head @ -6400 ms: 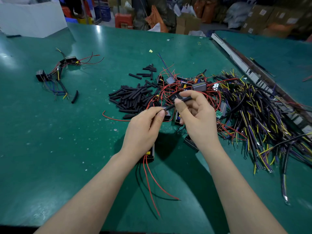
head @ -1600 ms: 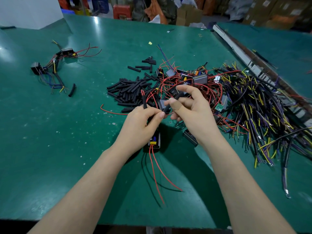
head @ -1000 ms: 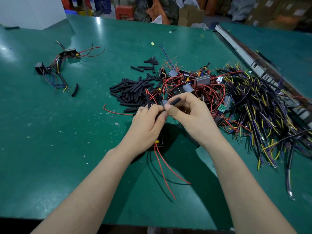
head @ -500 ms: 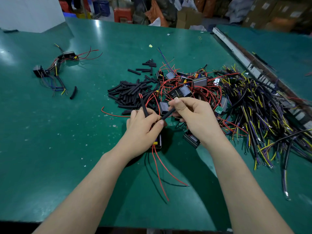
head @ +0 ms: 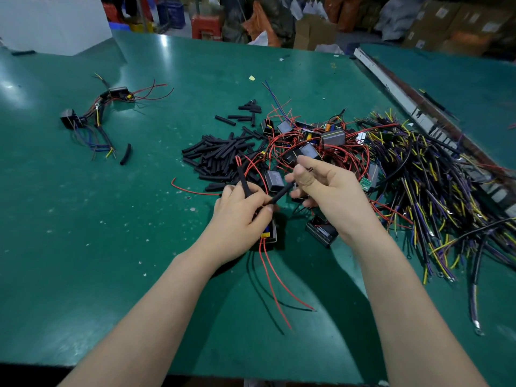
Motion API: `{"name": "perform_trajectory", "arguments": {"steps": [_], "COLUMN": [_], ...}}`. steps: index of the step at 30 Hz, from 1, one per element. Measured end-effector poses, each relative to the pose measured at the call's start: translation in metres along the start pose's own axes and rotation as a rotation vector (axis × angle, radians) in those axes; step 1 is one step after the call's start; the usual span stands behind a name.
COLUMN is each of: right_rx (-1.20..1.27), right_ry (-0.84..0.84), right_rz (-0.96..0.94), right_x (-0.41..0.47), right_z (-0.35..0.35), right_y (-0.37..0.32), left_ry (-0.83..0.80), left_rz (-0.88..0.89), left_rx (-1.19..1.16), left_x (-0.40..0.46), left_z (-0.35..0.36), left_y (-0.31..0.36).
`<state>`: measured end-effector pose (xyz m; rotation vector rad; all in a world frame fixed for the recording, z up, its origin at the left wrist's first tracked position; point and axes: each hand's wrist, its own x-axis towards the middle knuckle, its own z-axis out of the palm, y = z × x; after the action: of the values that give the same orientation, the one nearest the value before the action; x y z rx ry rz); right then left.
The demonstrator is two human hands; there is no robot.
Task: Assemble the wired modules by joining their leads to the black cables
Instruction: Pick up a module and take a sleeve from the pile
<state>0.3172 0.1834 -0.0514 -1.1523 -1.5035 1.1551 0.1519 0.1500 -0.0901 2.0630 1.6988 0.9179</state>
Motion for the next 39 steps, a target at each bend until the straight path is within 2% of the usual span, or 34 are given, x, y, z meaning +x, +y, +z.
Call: {"name": "perform_trajectory", "arguments": {"steps": [4,10,16,21,23,25,28,30,33,39], "right_rx": [-0.094,-0.153,-0.134,-0.101,-0.067,-0.173,-0.541,-0.610,-0.537,-0.178], "right_ry": [-0.038,-0.018,0.096,0.046,0.056,0.111,0.164,0.176,0.166,0.068], "right_rz": [0.027,-0.027,-0.126,-0.108,-0.145,-0.219,-0.400,-0.435,-0.404,-0.321], "right_x": [0.001,-0.001,-0.005,-0.005,-0.004,-0.004,-0.008,-0.008,-0.007,-0.008], "right_z": [0.000,0.003,0.006,0.007,0.004,0.003,0.010,0.012,0.010,0.009], "right_y": [0.003,0.004,-0.003,-0.007,-0.009,-0.008,-0.007,-0.007,-0.009,-0.015], "left_ry": [-0.009,0.066,0.084,0.134,0.135,0.112,0.095,0.109,0.126,0.021], "left_rz": [0.000,0.022,0.033,0.039,0.104,0.175,0.233,0.259,0.328,0.379], "left_rx": [-0.050,-0.082,-0.039,-0.012,0.005,0.043,0.118,0.152,0.177,0.139], "left_x": [0.000,0.003,0.003,0.003,0.002,0.001,0.000,0.000,-0.001,0.000], "left_z": [-0.003,-0.005,-0.002,-0.001,0.000,0.000,0.001,0.002,0.002,0.002], "left_y": [0.001,0.001,0.003,0.002,0.002,0.003,0.003,0.004,0.007,0.011]}}
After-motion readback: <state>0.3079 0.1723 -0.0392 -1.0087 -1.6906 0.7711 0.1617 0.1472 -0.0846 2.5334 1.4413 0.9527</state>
